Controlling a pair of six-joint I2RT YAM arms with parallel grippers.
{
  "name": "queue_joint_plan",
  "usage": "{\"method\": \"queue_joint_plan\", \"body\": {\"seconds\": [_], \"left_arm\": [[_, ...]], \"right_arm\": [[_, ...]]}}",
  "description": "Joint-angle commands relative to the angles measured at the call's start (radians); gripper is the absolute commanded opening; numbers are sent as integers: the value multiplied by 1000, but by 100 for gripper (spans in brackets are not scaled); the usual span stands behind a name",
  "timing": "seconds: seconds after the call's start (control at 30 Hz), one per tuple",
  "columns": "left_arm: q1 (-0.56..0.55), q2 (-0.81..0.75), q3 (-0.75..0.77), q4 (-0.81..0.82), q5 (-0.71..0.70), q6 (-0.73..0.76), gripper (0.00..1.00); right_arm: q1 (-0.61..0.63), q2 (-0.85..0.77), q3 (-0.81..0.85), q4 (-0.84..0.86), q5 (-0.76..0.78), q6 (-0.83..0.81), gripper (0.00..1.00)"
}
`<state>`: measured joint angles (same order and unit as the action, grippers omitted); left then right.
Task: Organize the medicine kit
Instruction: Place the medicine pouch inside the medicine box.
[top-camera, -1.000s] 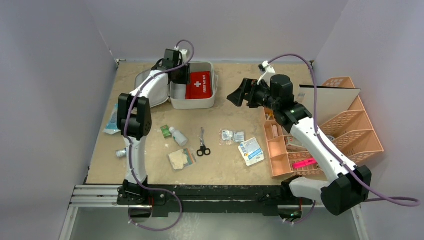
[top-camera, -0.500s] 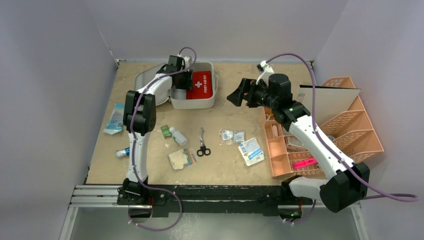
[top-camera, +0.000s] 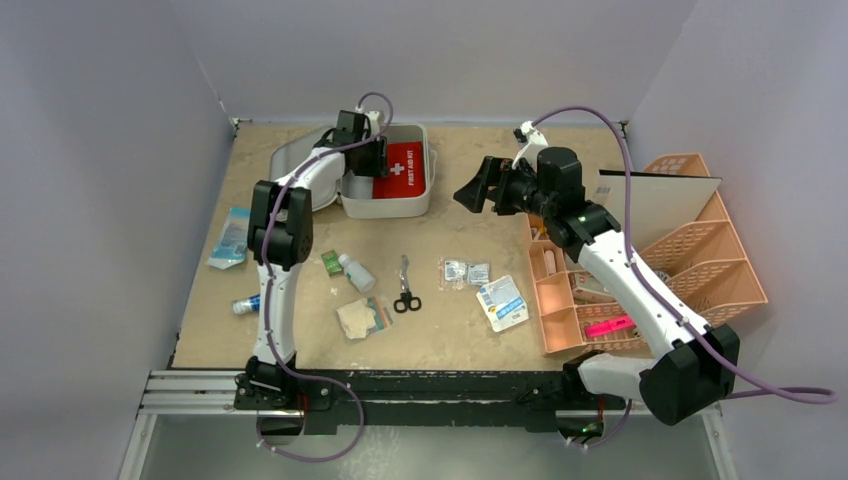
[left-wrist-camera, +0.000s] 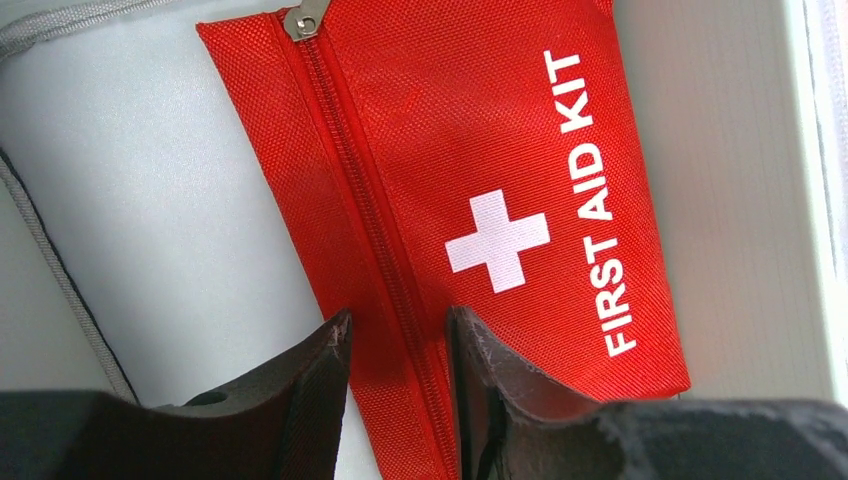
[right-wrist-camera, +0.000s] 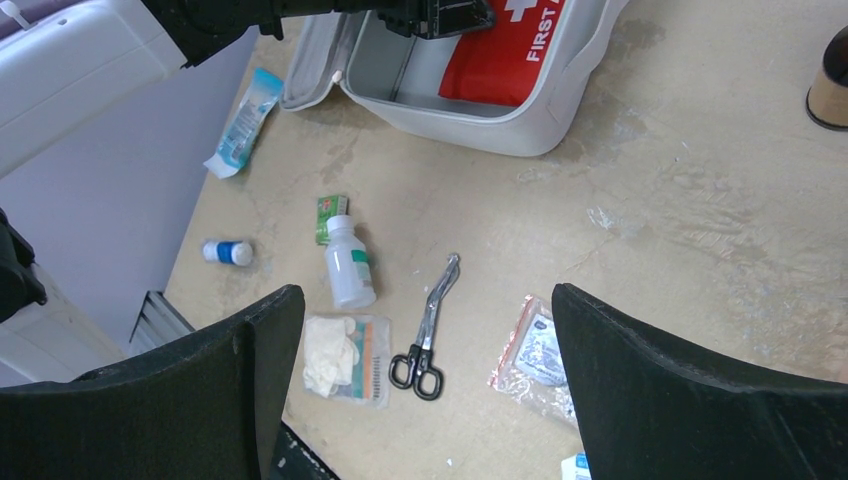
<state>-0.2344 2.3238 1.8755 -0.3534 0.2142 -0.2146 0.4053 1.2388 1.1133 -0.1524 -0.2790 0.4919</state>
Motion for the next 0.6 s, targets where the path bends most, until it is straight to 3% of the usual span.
{"method": "queue_joint_plan", "body": {"seconds": [0.0,0.17,0.27,0.43,0.57], "left_arm": [[-16,-92,72,-19,-15,11,39],[-20,-228,82,-84,-13,4,54],[-20,-325,52,-110,25,-17,68],[-20,-488,-56,-189,79,-17,75],[-20,-662,-254,-194,141,-29,76]], "right_arm": [[1,9,34,13,22,-25,95],[1,70,114,-58,81,-40,99],[1,109,171,-140,191,-58,99],[0,188,236,-200,269,-131,99],[-2,273,279,-177,323,-220,98]]}}
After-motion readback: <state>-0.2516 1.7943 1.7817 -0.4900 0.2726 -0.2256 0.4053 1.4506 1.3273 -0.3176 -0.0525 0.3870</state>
